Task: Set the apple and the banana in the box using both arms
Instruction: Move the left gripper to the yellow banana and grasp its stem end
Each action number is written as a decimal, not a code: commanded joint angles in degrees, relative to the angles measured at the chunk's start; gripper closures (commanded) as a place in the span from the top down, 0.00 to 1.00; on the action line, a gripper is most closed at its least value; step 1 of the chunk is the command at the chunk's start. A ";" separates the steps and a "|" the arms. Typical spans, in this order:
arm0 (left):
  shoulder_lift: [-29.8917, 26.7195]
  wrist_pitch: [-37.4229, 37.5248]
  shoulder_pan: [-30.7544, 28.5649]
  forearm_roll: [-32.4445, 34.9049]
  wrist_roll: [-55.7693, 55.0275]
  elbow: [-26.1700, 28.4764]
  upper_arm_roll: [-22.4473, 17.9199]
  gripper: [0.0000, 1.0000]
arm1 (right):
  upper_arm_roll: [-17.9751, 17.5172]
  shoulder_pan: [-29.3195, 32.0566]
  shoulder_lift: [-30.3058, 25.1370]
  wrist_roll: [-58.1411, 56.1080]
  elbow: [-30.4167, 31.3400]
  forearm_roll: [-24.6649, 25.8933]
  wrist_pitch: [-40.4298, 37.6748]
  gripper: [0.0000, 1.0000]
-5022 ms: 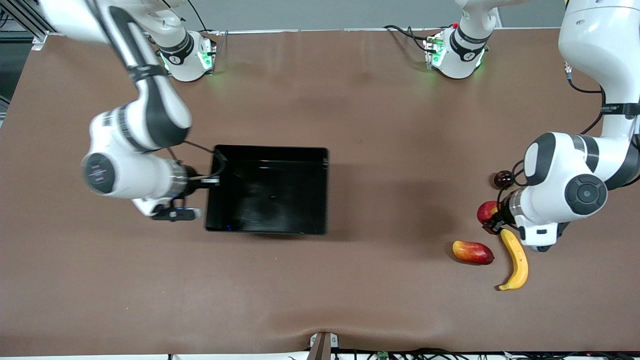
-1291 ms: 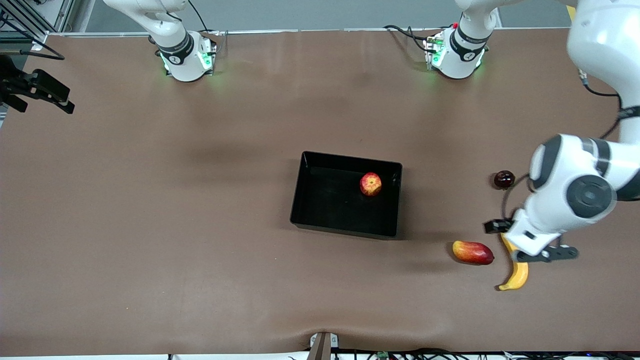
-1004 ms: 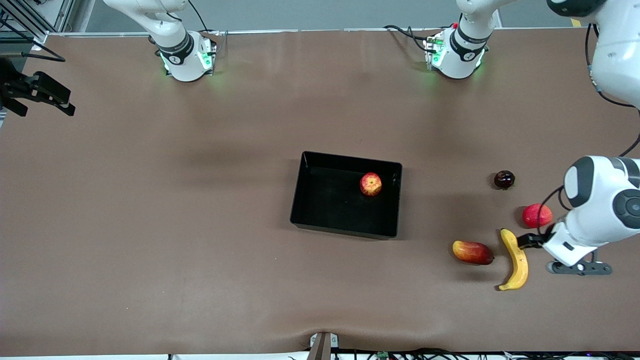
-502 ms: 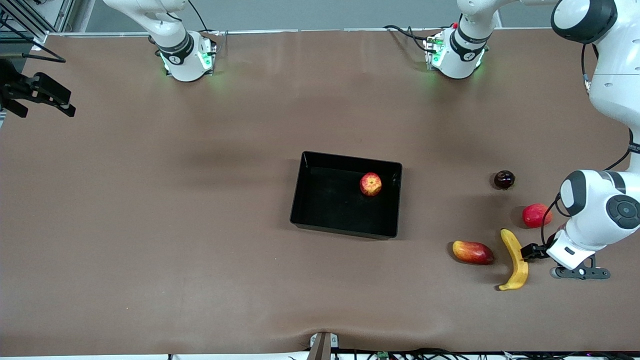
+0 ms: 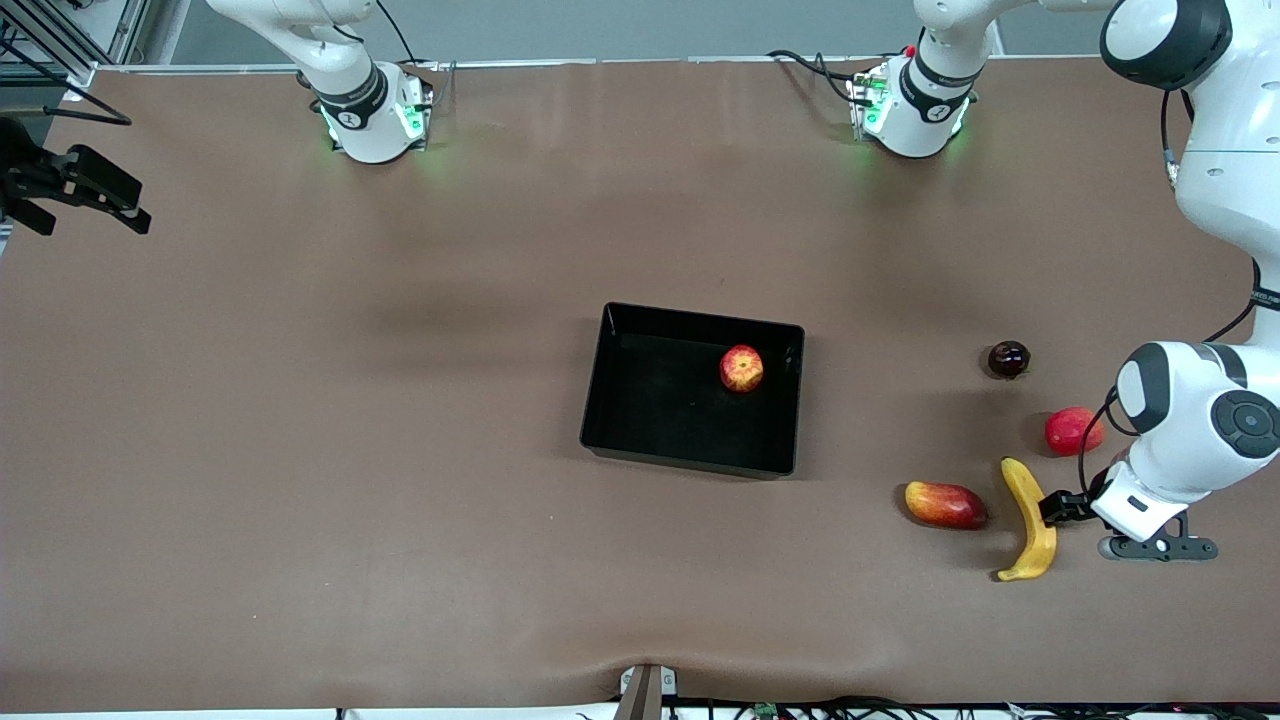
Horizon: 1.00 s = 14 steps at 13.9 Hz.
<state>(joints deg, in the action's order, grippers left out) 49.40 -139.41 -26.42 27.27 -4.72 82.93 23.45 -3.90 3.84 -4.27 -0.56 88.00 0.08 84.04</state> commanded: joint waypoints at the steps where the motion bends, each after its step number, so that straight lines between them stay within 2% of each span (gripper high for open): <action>1: -0.18 -0.95 0.67 -1.17 -0.65 1.44 0.20 0.84 | -0.23 0.55 0.58 -0.58 -1.25 -0.96 -0.55 1.00; 3: -0.10 -0.95 0.84 -1.17 -0.65 2.23 0.20 0.78 | -0.15 0.81 0.67 -1.02 -1.34 -0.96 -0.37 1.00; 5: 0.87 -2.09 0.84 -1.17 -0.56 2.94 0.20 0.67 | -0.15 1.17 0.67 -1.11 -1.34 -0.96 -0.37 1.00; 6: 1.13 -2.53 0.67 -1.08 -0.30 3.38 0.11 0.56 | -0.15 1.17 0.67 -1.11 -1.34 -0.96 -0.37 1.00; 7: 1.05 -2.54 0.41 -1.08 0.31 3.64 0.11 0.37 | -0.15 1.17 0.67 -1.11 -1.34 -0.96 -0.37 1.00; 8: 0.79 -2.54 0.23 -0.99 0.76 3.82 0.11 0.14 | -0.06 1.17 0.67 -1.11 -1.34 -0.96 -0.46 1.00; 9: 0.35 -2.54 0.06 -0.99 0.85 3.91 0.11 0.00 | -0.06 1.17 0.67 -1.11 -1.34 -0.96 -0.46 1.00; 12: -2.10 -1.93 0.14 -0.99 0.32 3.73 0.98 0.00 | -0.06 1.17 0.67 -1.11 -1.34 -0.96 -0.46 1.00; 14: -5.70 2.18 -0.03 -1.08 0.23 3.56 2.91 0.00 | -0.06 1.25 0.67 -1.11 -1.34 -0.96 -0.37 1.00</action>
<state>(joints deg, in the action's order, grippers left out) 48.77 -141.17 -26.10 26.86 -4.62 85.30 24.77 -3.43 3.90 -4.18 -0.68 87.97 -0.05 84.06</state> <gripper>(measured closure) 0.656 0.000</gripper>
